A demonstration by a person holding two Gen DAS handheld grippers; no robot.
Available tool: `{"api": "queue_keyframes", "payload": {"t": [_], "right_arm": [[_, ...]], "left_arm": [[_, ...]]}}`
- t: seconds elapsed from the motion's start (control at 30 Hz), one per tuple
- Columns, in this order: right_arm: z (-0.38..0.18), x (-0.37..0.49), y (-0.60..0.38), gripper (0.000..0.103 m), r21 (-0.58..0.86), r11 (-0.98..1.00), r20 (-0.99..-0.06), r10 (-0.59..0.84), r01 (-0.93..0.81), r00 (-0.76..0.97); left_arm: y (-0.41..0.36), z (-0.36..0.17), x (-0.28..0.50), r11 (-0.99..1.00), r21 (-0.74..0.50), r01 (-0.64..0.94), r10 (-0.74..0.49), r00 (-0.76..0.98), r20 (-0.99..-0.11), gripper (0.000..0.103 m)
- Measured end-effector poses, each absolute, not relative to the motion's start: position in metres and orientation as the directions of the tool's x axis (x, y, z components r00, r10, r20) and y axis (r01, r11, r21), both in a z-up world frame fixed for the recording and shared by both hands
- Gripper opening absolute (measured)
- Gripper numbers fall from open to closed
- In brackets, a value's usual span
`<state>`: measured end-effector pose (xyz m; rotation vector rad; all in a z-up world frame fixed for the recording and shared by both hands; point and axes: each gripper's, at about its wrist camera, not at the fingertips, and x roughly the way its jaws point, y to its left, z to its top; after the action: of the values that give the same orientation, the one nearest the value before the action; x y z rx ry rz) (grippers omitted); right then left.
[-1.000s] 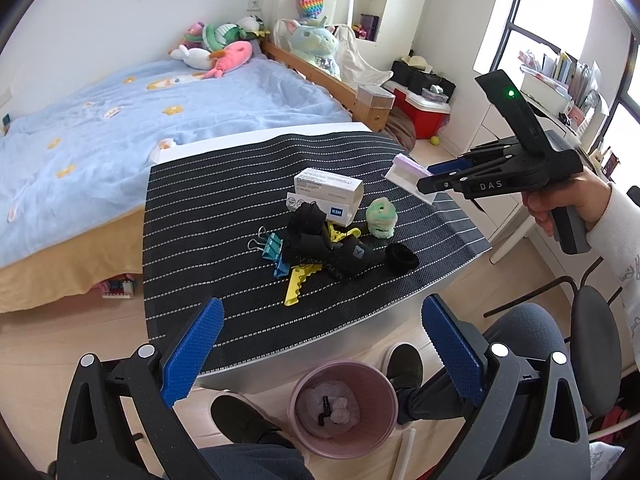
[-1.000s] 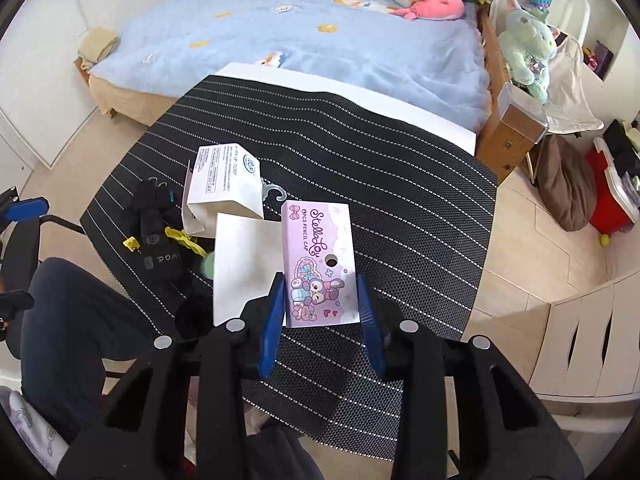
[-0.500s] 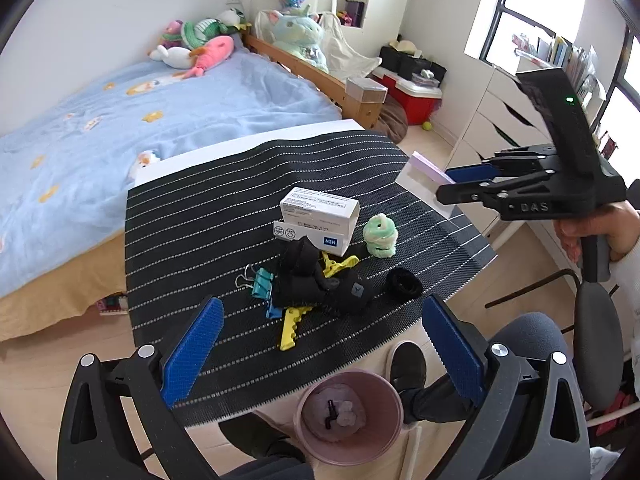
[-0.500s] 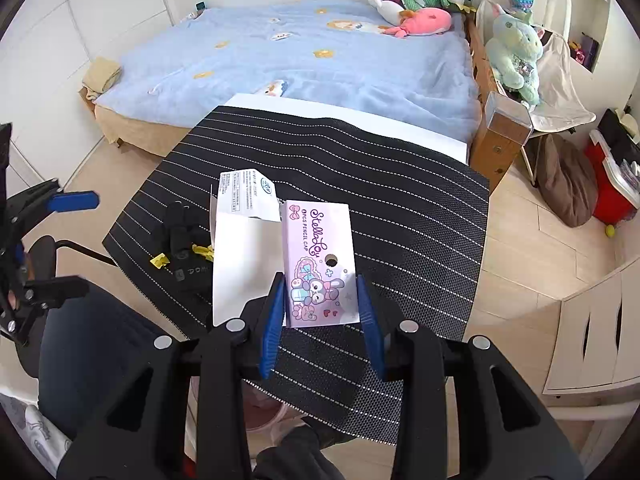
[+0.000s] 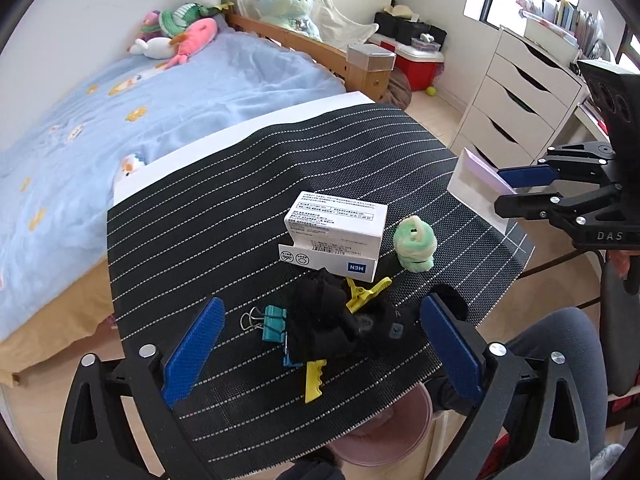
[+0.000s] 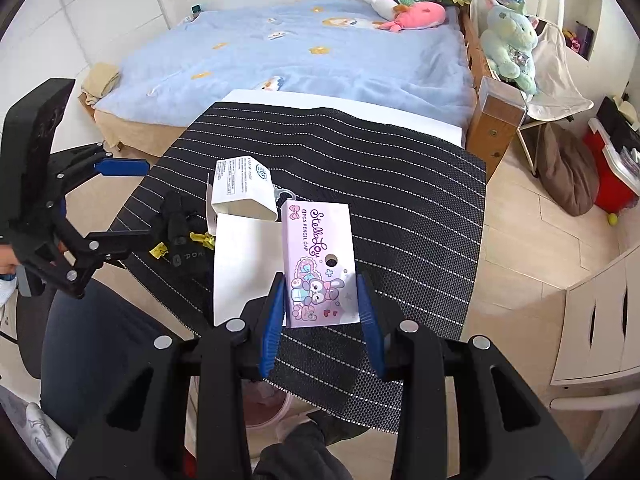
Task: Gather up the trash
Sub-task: 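Lift the pink card box with the right tool while the left tool reaches the black gloves, then close the left tool on the black gloves and lift them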
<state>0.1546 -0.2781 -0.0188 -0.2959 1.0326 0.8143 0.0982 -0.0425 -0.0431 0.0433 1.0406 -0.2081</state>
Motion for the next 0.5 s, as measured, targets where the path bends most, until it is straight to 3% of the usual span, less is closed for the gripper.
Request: {"api": "queue_keyframes", "payload": {"t": [0.03, 0.2, 0.23, 0.43, 0.5], "right_arm": [[-0.019, 0.154, -0.278, 0.036, 0.147, 0.679, -0.851, 0.458, -0.719, 0.259], [-0.020, 0.154, -0.280, 0.036, 0.151, 0.678, -0.850, 0.461, -0.719, 0.256], [-0.020, 0.154, -0.280, 0.036, 0.151, 0.679, -0.850, 0.460, -0.719, 0.257], [-0.022, 0.153, -0.278, 0.036, 0.152, 0.677, -0.851, 0.461, -0.720, 0.253], [-0.022, 0.153, -0.277, 0.036, 0.152, 0.677, -0.851, 0.461, -0.720, 0.253]], "left_arm": [[-0.042, -0.046, 0.100, 0.980, -0.064, 0.190, -0.149, 0.477, -0.866, 0.080], [-0.042, -0.052, 0.104, 0.980, -0.061, 0.192, -0.144, 0.459, -0.877, 0.066], [-0.042, -0.052, 0.105, 0.980, -0.061, 0.191, -0.144, 0.458, -0.877, 0.058], [-0.042, -0.055, 0.108, 0.979, -0.053, 0.195, -0.137, 0.447, -0.884, 0.034], [-0.042, -0.056, 0.109, 0.979, -0.055, 0.195, -0.138, 0.446, -0.884, 0.031]]}}
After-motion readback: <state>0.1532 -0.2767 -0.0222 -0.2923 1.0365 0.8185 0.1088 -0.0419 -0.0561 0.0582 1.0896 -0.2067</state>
